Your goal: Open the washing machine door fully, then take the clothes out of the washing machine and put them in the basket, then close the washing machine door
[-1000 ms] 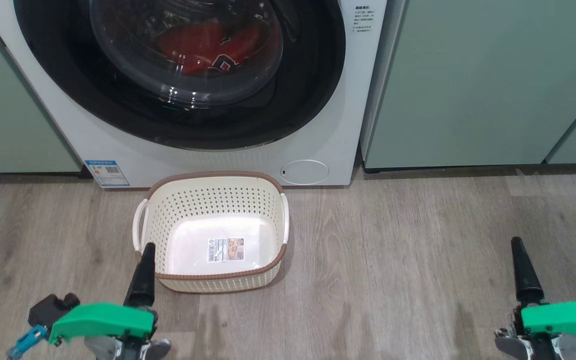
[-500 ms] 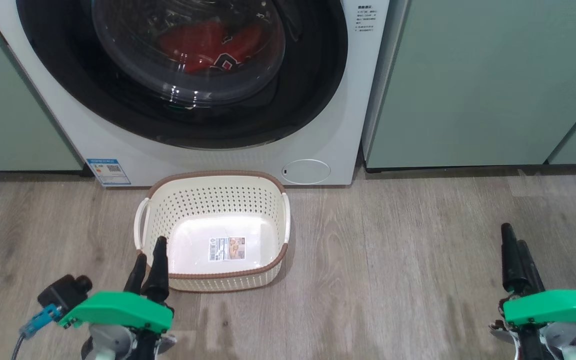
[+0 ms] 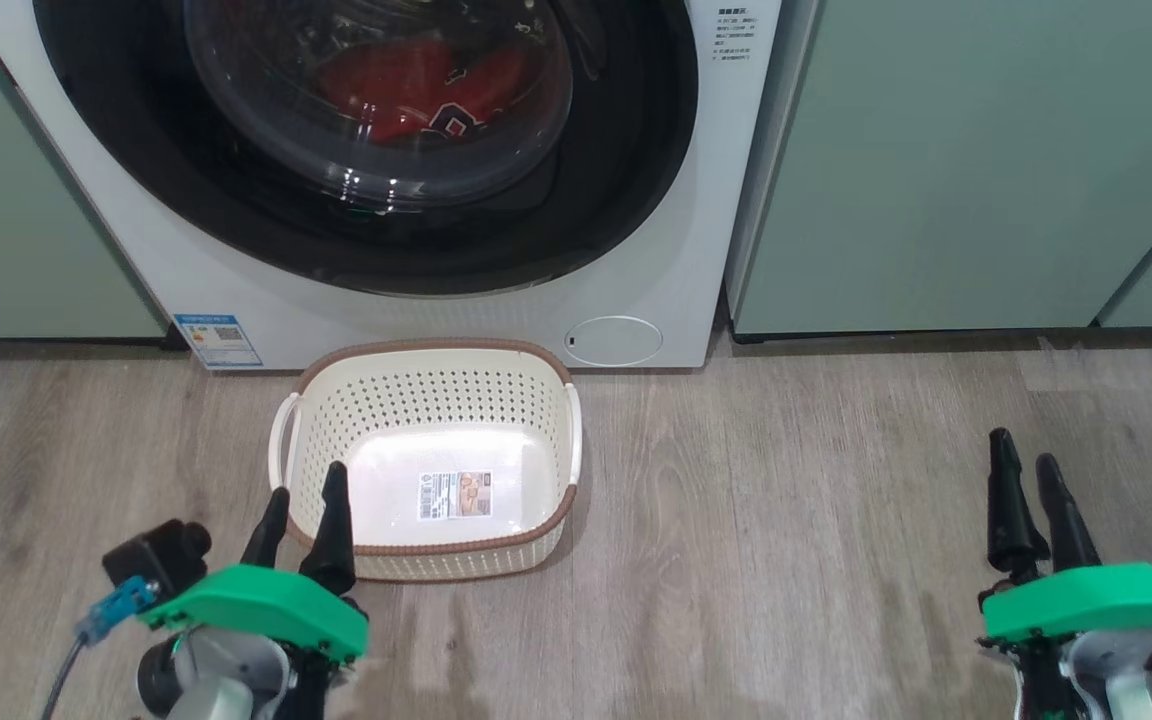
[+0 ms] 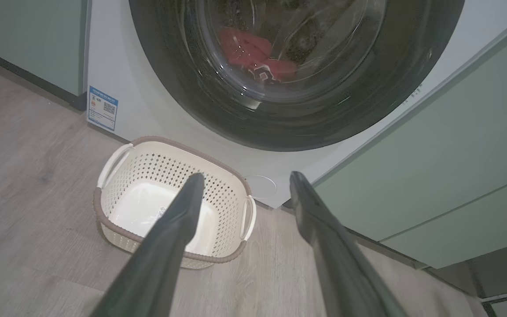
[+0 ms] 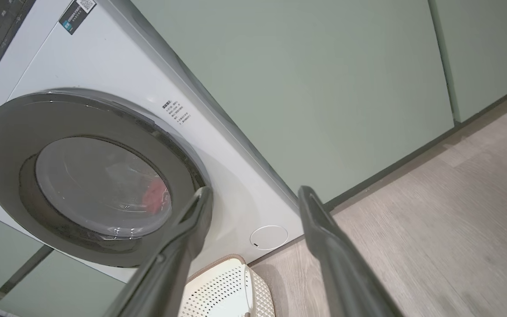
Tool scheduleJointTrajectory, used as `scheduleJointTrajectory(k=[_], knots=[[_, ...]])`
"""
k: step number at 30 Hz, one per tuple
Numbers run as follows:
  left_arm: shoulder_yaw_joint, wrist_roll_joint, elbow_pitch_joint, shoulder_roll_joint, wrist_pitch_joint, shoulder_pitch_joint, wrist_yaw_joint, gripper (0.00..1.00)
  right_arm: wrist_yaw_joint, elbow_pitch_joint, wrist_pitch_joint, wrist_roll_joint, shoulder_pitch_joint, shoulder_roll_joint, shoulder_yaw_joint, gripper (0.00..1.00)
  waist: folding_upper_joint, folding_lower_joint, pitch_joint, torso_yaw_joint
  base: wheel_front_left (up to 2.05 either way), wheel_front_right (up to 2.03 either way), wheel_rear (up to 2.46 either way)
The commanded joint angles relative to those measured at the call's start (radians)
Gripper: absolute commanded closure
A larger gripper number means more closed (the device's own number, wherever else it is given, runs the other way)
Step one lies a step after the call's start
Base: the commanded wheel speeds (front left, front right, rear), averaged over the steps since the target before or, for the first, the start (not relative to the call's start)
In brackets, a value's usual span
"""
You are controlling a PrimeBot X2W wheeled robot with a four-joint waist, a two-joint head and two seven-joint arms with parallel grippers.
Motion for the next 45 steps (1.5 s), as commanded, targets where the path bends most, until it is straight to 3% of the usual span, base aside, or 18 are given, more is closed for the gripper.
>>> scheduleJointTrajectory(k=[1,10,23,36,45], knots=[[0.006,0.037,-0.041,0.021,-0.017,-0.059,0.011,0.0,0.0,-0.042,-0.014,-0.039,-0.05,-0.013,0.018,0.0,0.0,0.0,0.0,0.001,0.0,0.0,0.0],[-0.046,0.153,-0.06,0.053,-0.046,-0.079,0.066,0.0,0.0,-0.039,-0.043,-0.182,-0.061,-0.014,0.024,0.0,0.0,0.0,0.002,0.004,0.0,0.0,0.0],[-0.081,0.286,-0.08,0.073,-0.082,-0.092,0.11,0.0,-0.001,-0.023,-0.078,-0.335,-0.074,-0.015,0.034,0.0,0.0,0.0,0.003,0.008,0.0,0.0,0.0],[-0.06,0.419,-0.067,0.065,-0.12,-0.094,0.111,0.0,-0.001,-0.012,-0.116,-0.442,-0.086,-0.016,0.05,0.0,0.0,0.0,0.001,0.012,0.0,0.0,0.0],[-0.015,0.518,-0.052,0.044,-0.146,-0.096,0.09,0.0,-0.001,-0.016,-0.142,-0.528,-0.09,-0.017,0.068,0.0,0.0,0.0,0.002,0.017,0.0,0.0,0.0]])
